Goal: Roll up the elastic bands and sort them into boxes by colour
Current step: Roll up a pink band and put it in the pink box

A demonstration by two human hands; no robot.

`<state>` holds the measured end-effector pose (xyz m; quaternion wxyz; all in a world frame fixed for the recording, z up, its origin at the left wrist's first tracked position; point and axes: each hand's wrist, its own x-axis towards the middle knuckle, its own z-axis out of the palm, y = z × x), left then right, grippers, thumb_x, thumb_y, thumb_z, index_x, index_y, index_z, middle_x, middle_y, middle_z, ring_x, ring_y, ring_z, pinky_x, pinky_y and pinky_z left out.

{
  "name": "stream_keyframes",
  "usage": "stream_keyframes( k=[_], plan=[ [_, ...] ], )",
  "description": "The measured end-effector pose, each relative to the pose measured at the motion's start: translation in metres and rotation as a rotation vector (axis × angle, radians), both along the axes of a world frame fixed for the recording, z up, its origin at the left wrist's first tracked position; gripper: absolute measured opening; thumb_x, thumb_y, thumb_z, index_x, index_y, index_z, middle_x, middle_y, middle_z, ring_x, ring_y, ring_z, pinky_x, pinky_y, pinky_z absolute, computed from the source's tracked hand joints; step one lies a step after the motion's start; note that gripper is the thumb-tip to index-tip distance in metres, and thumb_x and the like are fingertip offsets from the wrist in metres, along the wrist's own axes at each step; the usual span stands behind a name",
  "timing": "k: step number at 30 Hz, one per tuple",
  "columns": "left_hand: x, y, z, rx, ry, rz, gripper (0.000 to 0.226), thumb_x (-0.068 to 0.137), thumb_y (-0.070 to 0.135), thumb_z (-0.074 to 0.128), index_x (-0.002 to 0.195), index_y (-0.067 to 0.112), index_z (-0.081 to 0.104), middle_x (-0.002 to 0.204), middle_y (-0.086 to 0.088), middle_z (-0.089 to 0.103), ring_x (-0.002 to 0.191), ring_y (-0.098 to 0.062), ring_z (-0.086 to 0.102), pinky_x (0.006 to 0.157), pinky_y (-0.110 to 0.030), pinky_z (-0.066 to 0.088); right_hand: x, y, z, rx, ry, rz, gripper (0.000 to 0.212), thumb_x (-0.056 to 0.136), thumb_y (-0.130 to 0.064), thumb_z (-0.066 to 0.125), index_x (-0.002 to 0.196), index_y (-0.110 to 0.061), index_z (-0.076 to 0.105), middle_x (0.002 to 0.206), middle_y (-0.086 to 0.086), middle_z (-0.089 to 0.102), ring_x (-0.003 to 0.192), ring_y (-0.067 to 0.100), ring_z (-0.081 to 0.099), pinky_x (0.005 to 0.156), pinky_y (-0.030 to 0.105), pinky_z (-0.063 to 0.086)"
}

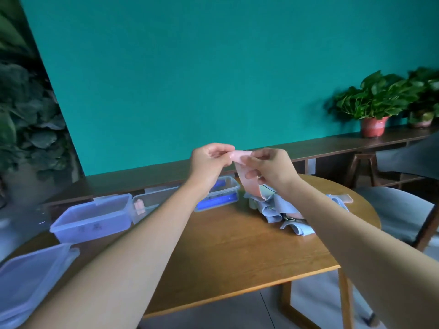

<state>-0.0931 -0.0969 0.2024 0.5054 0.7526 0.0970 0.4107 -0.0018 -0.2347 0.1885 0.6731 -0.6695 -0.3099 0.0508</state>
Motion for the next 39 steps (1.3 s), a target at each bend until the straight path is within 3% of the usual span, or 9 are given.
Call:
stream_keyframes(
  k=[5, 10, 14, 20, 24, 32, 36, 39],
  plan=[
    [-0.048, -0.001, 0.028, 0.165, -0.032, 0.149, 0.01, 0.08, 0.014, 0.077, 0.087, 0.022, 0.078, 0.073, 0.006, 0.075, 0.069, -0.009, 0.072, 0.082, -0.024, 0.056, -0.04, 0.004, 0.034, 0.131, 0.047, 0.076, 0.03, 0.088, -0.016, 0.079, 0.089, -0.013, 0.049, 0.081, 0.014, 0.074, 0.052, 0.015, 0.067, 0.04, 0.021, 0.039],
    [-0.105, -0.004, 0.056, 0.228, -0.05, 0.169, 0.014, 0.081, 0.014, 0.079, 0.081, 0.028, 0.077, 0.082, 0.006, 0.077, 0.08, -0.011, 0.073, 0.091, -0.031, 0.056, -0.087, -0.002, 0.062, 0.122, -0.035, 0.174, 0.013, 0.092, -0.014, 0.074, 0.088, -0.015, 0.062, 0.077, 0.004, 0.073, 0.05, 0.011, 0.064, 0.041, 0.017, 0.04],
    [-0.158, -0.011, 0.072, 0.214, -0.007, 0.132, 0.016, 0.078, 0.011, 0.083, 0.088, 0.022, 0.076, 0.09, -0.001, 0.078, 0.09, -0.014, 0.074, 0.091, -0.026, 0.055, -0.126, -0.011, 0.076, 0.112, -0.085, 0.286, 0.011, 0.095, -0.02, 0.07, 0.096, -0.009, 0.069, 0.084, 0.004, 0.075, 0.052, 0.009, 0.064, 0.044, 0.019, 0.043],
    [-0.24, -0.036, 0.079, 0.267, 0.016, 0.201, 0.011, 0.084, 0.003, 0.078, 0.094, -0.001, 0.076, 0.082, -0.017, 0.075, 0.068, -0.015, 0.067, 0.07, -0.022, 0.057, -0.187, -0.029, 0.082, 0.039, -0.193, 0.42, 0.022, 0.084, -0.019, 0.081, 0.098, -0.006, 0.07, 0.077, 0.004, 0.073, 0.058, 0.014, 0.065, 0.043, 0.021, 0.045],
    [-0.277, -0.047, 0.074, 0.272, 0.084, 0.205, 0.007, 0.085, 0.008, 0.078, 0.09, 0.004, 0.076, 0.071, -0.011, 0.074, 0.061, -0.015, 0.067, 0.059, -0.022, 0.053, -0.217, -0.04, 0.082, 0.001, -0.243, 0.444, 0.019, 0.088, -0.019, 0.078, 0.095, -0.002, 0.071, 0.079, 0.009, 0.071, 0.05, 0.015, 0.059, 0.042, 0.022, 0.042],
    [-0.298, -0.047, 0.048, 0.234, 0.228, 0.198, 0.01, 0.087, 0.015, 0.077, 0.094, 0.009, 0.075, 0.073, -0.006, 0.076, 0.065, -0.018, 0.072, 0.064, -0.028, 0.052, -0.226, -0.034, 0.059, -0.142, -0.245, 0.446, 0.024, 0.092, -0.013, 0.073, 0.105, 0.006, 0.07, 0.078, 0.01, 0.071, 0.045, 0.012, 0.053, 0.042, 0.023, 0.042],
    [-0.289, -0.032, 0.035, 0.217, 0.277, 0.192, 0.011, 0.088, 0.018, 0.077, 0.095, 0.009, 0.075, 0.071, -0.004, 0.075, 0.064, -0.016, 0.072, 0.059, -0.024, 0.049, -0.211, -0.019, 0.035, -0.189, -0.222, 0.504, 0.032, 0.082, -0.028, 0.084, 0.097, -0.002, 0.073, 0.081, 0.008, 0.061, 0.064, 0.015, 0.049, 0.048, 0.022, 0.045],
    [-0.276, -0.017, 0.029, 0.195, 0.281, 0.217, 0.012, 0.088, 0.018, 0.076, 0.095, 0.009, 0.075, 0.067, -0.002, 0.074, 0.059, -0.009, 0.067, 0.055, -0.018, 0.045, -0.195, -0.005, 0.015, -0.213, -0.192, 0.583, 0.023, 0.082, -0.029, 0.083, 0.093, -0.01, 0.078, 0.079, 0.002, 0.063, 0.067, 0.009, 0.053, 0.057, 0.025, 0.049]
  ],
)
